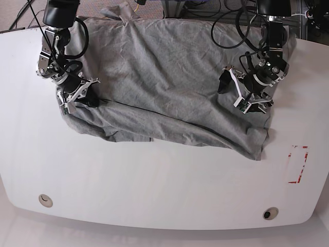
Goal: Layout the t-shirt on the table in an organized manner, then fold the t-shirt properly
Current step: 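Grasp the shirt fabric with both grippers and smooth it outward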
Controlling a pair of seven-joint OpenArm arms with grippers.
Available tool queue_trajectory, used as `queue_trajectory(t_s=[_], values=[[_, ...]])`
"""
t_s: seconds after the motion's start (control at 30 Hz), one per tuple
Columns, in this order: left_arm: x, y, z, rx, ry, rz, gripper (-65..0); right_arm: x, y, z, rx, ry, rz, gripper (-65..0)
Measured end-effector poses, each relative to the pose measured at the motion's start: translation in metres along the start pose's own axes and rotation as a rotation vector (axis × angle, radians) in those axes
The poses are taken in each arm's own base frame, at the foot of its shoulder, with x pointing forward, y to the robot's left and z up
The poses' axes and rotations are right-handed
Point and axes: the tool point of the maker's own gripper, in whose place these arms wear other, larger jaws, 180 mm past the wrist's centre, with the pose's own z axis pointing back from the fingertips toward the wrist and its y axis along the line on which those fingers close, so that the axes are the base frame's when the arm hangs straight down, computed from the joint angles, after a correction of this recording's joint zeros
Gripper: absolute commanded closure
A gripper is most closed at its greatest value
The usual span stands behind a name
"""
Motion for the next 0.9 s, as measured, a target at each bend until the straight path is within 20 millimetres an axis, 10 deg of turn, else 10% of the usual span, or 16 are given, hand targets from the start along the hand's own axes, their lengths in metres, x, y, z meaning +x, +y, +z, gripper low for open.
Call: queue_trajectory(t_s=[0.13, 0.33, 0.6, 0.77, 0.9], values=[[0.000, 0.005, 0.001, 0.012, 0.000, 0.008, -61.1, 0.005, 0.003, 0.001, 0.005, 0.005, 0.020, -4.4], [0.008, 0.016, -0.001, 0.033, -0.002, -0.001, -61.1, 0.018, 0.009, 0.006, -0.024, 0.130, 0.155, -27.1], [0.014, 0.018, -0.001, 0.038, -0.020, -0.004, -61.1, 0.118, -0.013, 0.022, -0.147, -0.020, 0.225, -51.0], [0.011, 0.016, -0.001, 0.033, -0.012, -0.001, -61.1, 0.146, -0.015, 0.001, -0.117, -0.041, 0.214, -55.6], [0.012, 0.019, -0.001, 0.041, -0.011, -0.002, -61.1, 0.131, -0.025, -0.026, -0.125, 0.066, 0.193, -55.5]])
